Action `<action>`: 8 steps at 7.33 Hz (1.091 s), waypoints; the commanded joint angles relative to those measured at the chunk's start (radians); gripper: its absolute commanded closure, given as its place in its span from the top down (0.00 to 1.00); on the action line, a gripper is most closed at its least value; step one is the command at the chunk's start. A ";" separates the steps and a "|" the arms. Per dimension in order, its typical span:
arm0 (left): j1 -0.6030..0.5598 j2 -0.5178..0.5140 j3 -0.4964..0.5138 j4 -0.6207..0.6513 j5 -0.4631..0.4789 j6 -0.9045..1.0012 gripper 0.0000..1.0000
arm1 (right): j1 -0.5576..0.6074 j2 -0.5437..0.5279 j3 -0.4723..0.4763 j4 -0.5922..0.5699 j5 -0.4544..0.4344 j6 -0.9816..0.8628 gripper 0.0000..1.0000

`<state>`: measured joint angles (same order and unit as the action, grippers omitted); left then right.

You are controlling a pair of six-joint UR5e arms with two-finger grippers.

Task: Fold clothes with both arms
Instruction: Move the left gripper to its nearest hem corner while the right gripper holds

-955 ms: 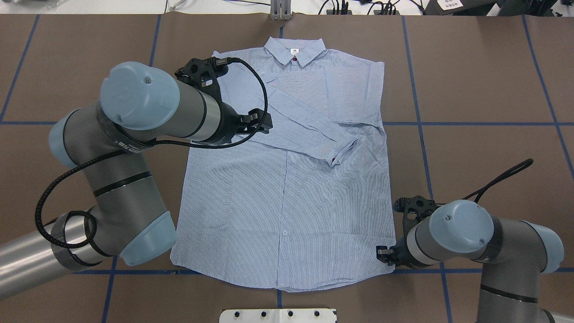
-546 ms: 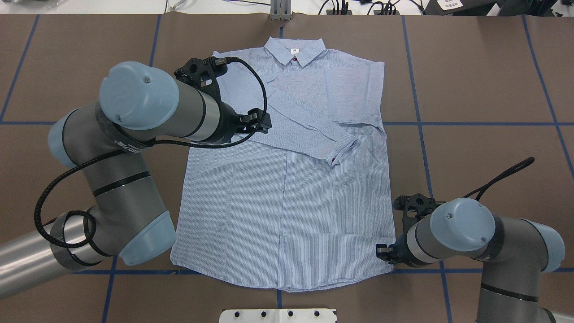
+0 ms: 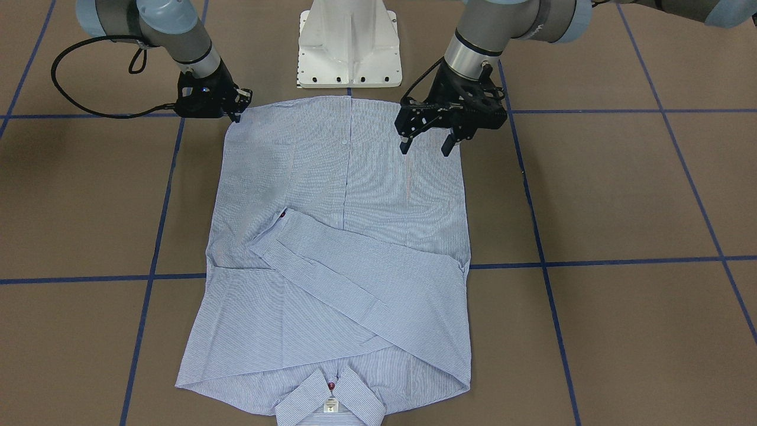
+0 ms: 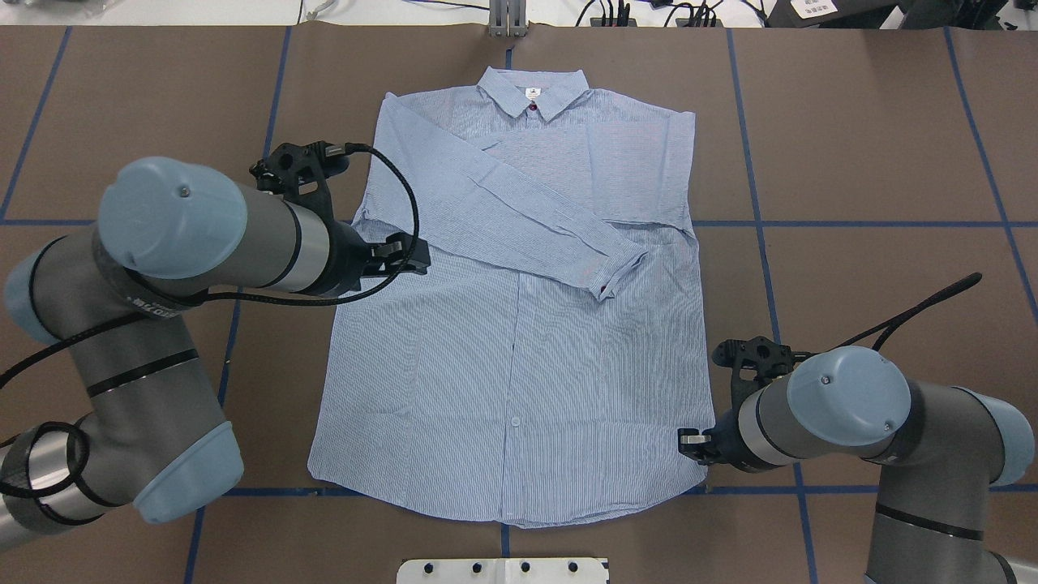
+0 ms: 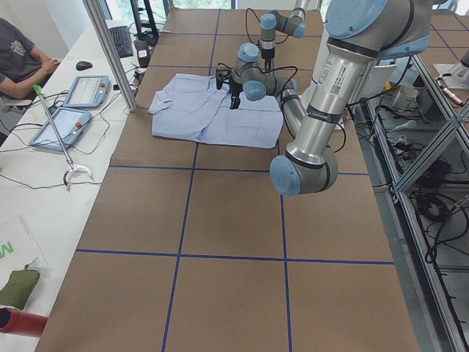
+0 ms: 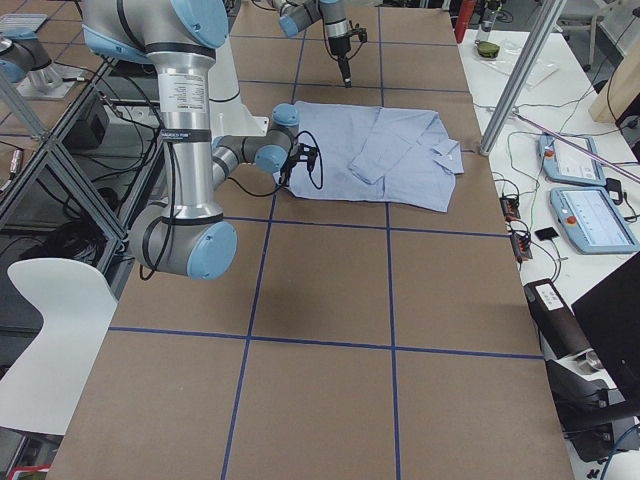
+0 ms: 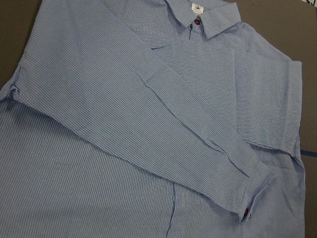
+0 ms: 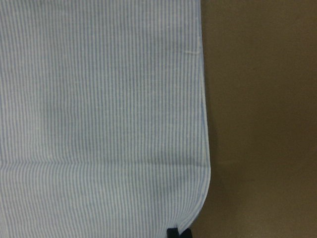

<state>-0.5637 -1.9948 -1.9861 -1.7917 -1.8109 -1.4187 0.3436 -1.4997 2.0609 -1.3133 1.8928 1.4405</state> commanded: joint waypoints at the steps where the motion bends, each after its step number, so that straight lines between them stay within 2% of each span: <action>1: 0.077 0.101 -0.011 0.002 0.018 -0.002 0.91 | 0.023 0.009 0.022 0.002 -0.001 0.000 0.00; 5: 0.194 0.194 0.001 0.012 0.067 -0.003 0.88 | 0.040 0.030 0.022 0.002 0.000 0.000 0.00; 8: 0.234 0.194 0.025 0.051 0.085 -0.005 0.82 | 0.045 0.030 0.022 0.002 0.005 0.000 0.00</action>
<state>-0.3455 -1.8018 -1.9773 -1.7490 -1.7327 -1.4233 0.3869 -1.4698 2.0831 -1.3116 1.8965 1.4404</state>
